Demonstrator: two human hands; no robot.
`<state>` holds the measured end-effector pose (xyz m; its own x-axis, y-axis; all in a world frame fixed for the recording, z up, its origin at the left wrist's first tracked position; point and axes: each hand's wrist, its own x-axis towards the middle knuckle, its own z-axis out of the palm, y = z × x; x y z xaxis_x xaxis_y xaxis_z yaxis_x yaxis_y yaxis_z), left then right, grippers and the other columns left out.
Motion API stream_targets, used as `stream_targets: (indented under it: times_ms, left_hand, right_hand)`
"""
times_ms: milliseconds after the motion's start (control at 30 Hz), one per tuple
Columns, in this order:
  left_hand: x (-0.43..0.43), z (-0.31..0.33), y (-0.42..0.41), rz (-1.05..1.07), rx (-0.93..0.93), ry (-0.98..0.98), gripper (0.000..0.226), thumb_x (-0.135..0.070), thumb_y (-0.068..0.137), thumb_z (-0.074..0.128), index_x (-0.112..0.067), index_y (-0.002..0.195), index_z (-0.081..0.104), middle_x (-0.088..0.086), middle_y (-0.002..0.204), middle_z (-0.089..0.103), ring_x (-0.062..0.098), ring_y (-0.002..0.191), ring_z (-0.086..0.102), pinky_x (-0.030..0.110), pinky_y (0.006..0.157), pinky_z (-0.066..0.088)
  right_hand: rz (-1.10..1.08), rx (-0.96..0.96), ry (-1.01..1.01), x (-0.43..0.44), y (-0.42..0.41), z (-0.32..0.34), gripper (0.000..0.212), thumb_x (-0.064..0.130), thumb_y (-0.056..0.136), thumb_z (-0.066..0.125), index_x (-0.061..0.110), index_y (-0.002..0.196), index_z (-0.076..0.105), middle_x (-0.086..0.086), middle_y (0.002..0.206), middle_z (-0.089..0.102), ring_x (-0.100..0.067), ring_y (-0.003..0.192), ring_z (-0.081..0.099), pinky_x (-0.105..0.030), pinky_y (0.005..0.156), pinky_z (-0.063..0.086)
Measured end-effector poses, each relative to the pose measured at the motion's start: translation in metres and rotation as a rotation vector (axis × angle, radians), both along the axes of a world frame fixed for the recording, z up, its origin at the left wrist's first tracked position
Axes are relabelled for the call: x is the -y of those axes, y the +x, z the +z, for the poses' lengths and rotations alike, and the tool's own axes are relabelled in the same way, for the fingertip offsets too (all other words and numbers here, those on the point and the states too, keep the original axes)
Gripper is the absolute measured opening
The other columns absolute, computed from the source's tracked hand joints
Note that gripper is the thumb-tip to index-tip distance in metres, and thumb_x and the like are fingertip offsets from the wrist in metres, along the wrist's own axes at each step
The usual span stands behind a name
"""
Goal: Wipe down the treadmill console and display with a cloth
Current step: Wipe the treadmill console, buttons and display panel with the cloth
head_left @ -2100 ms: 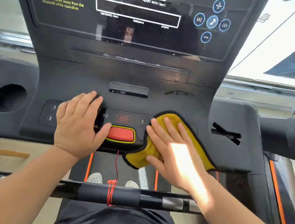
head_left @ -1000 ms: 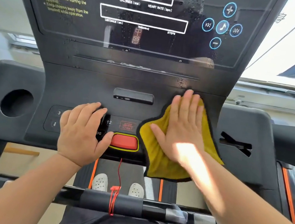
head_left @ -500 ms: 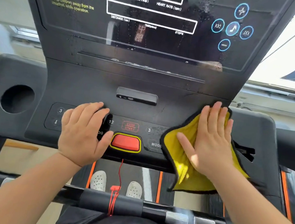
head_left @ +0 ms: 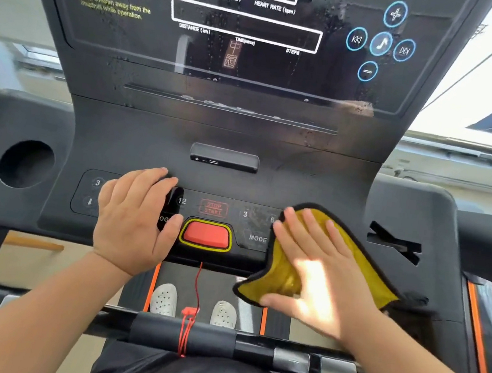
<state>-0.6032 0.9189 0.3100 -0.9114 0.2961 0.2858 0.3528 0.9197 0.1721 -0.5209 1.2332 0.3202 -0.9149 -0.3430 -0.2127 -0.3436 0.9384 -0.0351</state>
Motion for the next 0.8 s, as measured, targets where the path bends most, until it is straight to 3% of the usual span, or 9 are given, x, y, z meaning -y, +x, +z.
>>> stream_targets:
  times_ms: [133, 267, 467, 567, 633, 700, 800]
  left_hand:
    - [0.001, -0.002, 0.000, -0.002, -0.027, 0.010, 0.057, -0.045, 0.091, 0.039, -0.005, 0.120, 0.066, 0.015, 0.129, 0.065, 0.038, 0.117, 0.056, 0.051, 0.096, 0.037]
    - [0.001, -0.003, 0.000, -0.006, -0.030, 0.011, 0.059, -0.048, 0.093, 0.036, -0.005, 0.120, 0.066, 0.015, 0.129, 0.065, 0.039, 0.117, 0.057, 0.051, 0.096, 0.039]
    - [0.000, 0.000, 0.000, 0.003, 0.003, 0.014, 0.057, -0.045, 0.089, 0.040, -0.005, 0.120, 0.066, 0.015, 0.129, 0.065, 0.040, 0.118, 0.057, 0.050, 0.099, 0.036]
    - [0.000, -0.001, 0.000, 0.002, 0.005, 0.012, 0.057, -0.046, 0.089, 0.041, -0.004, 0.120, 0.066, 0.015, 0.129, 0.065, 0.040, 0.118, 0.056, 0.049, 0.099, 0.035]
    - [0.000, 0.000, 0.000, -0.003, 0.002, 0.013, 0.058, -0.046, 0.089, 0.041, -0.004, 0.120, 0.066, 0.015, 0.129, 0.065, 0.039, 0.118, 0.056, 0.049, 0.099, 0.036]
    - [0.000, 0.000, 0.000, -0.004, 0.003, 0.015, 0.057, -0.045, 0.088, 0.042, -0.004, 0.120, 0.067, 0.015, 0.129, 0.065, 0.039, 0.118, 0.056, 0.049, 0.098, 0.036]
    - [0.001, 0.000, 0.000, -0.002, 0.000, 0.021, 0.057, -0.045, 0.088, 0.042, -0.005, 0.119, 0.067, 0.014, 0.129, 0.066, 0.038, 0.118, 0.056, 0.049, 0.099, 0.036]
  right_hand:
    - [-0.238, 0.013, 0.045, -0.024, -0.035, 0.008, 0.114, 0.097, 0.081, 0.012, 0.022, 0.165, -0.004, -0.003, 0.171, -0.017, -0.027, 0.157, -0.018, -0.053, 0.128, -0.003]
    - [-0.337, -0.018, 0.049, 0.013, -0.065, 0.010, 0.116, 0.097, 0.079, 0.000, 0.017, 0.160, -0.021, -0.008, 0.163, -0.037, -0.033, 0.151, -0.032, -0.053, 0.124, -0.013]
    - [-0.128, -0.013, -0.067, 0.064, -0.053, 0.003, 0.091, 0.078, 0.096, 0.016, 0.020, 0.164, -0.003, -0.001, 0.170, -0.016, -0.026, 0.157, -0.019, -0.052, 0.128, -0.004]
    - [-0.061, -0.026, -0.127, 0.049, -0.013, -0.002, 0.090, 0.077, 0.094, 0.031, 0.022, 0.164, 0.018, 0.001, 0.172, 0.006, -0.024, 0.159, 0.001, -0.051, 0.128, 0.008]
    - [-0.049, -0.021, -0.091, 0.026, 0.004, -0.002, 0.094, 0.083, 0.091, 0.029, 0.023, 0.163, 0.023, 0.001, 0.172, 0.012, -0.026, 0.159, 0.008, -0.051, 0.127, 0.011]
    - [-0.096, -0.015, -0.019, -0.004, -0.005, 0.001, 0.097, 0.086, 0.091, 0.017, 0.022, 0.164, 0.019, 0.000, 0.172, 0.007, -0.027, 0.159, 0.005, -0.052, 0.126, 0.011]
    - [-0.263, -0.031, 0.014, -0.023, -0.042, 0.007, 0.100, 0.087, 0.091, 0.006, 0.021, 0.165, 0.000, 0.000, 0.171, -0.015, -0.026, 0.157, -0.017, -0.053, 0.128, 0.000]
